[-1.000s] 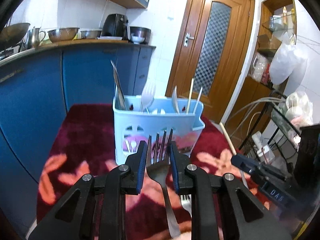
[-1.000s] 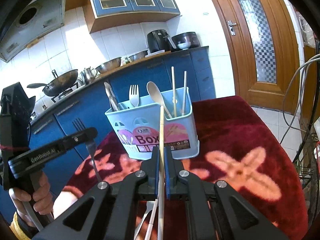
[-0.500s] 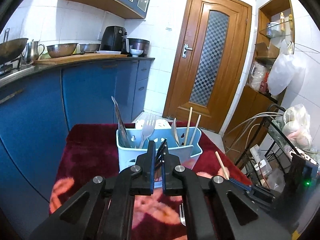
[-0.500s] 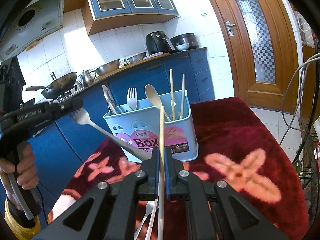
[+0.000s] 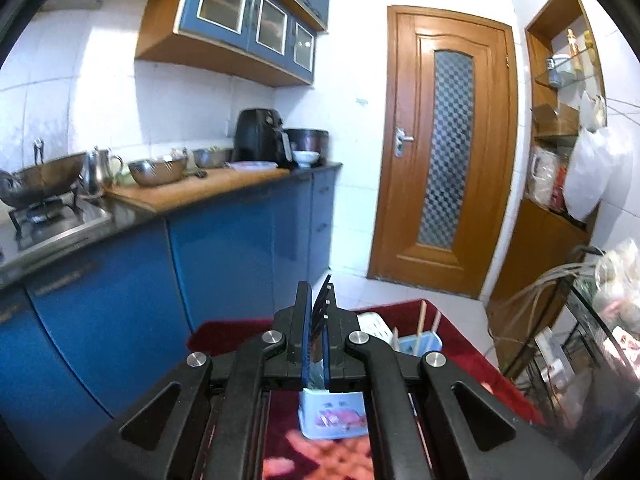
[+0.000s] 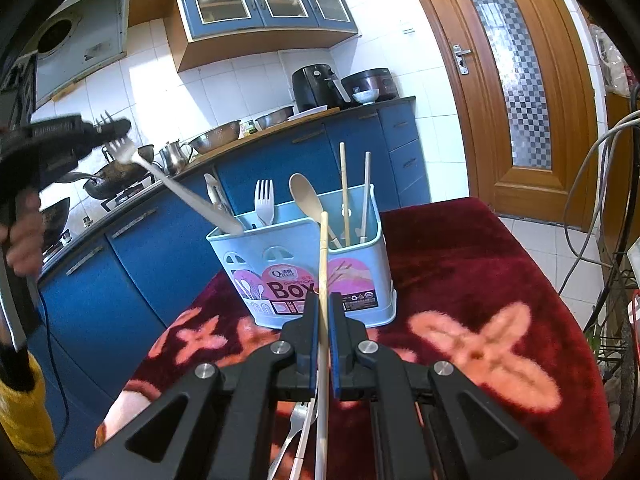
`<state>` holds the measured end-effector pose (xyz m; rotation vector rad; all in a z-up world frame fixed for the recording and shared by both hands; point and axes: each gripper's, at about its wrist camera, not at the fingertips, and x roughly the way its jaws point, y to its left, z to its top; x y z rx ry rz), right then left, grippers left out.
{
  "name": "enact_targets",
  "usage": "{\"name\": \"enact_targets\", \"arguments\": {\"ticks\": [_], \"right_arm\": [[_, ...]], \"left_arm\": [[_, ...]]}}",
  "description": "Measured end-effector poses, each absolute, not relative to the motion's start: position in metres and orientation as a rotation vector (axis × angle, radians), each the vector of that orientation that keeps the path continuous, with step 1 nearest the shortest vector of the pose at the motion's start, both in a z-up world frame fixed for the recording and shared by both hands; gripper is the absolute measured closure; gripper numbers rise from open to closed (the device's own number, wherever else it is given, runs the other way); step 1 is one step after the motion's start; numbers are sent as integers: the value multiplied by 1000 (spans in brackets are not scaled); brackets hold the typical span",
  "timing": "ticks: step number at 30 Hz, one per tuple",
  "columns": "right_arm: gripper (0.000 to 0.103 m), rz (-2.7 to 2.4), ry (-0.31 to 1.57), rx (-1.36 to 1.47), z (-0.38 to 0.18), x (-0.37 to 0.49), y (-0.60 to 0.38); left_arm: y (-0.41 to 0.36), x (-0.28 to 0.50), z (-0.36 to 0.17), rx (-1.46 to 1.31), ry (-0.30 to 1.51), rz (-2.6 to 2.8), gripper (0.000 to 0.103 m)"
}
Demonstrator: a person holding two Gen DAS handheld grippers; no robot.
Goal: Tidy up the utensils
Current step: 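Lift the fork and chopstick and carry them over the blue holder, then lower the fork and chopstick into the holder and open both tools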
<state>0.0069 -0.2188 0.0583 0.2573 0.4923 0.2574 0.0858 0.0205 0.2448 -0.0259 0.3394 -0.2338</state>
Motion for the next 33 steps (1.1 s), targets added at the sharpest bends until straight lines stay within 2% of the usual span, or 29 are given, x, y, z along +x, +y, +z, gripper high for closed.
{"name": "enact_targets", "arguments": {"ticks": [7, 17, 33], "right_arm": [[97, 257, 493, 259, 58, 7, -219], [97, 250, 469, 266, 61, 16, -224], [97, 262, 240, 367, 95, 88, -238]], "left_arm": [[22, 106, 254, 32, 334, -165, 101], [-10, 141, 199, 124, 434, -148, 101], [-27, 182, 132, 97, 521, -191, 101]]}}
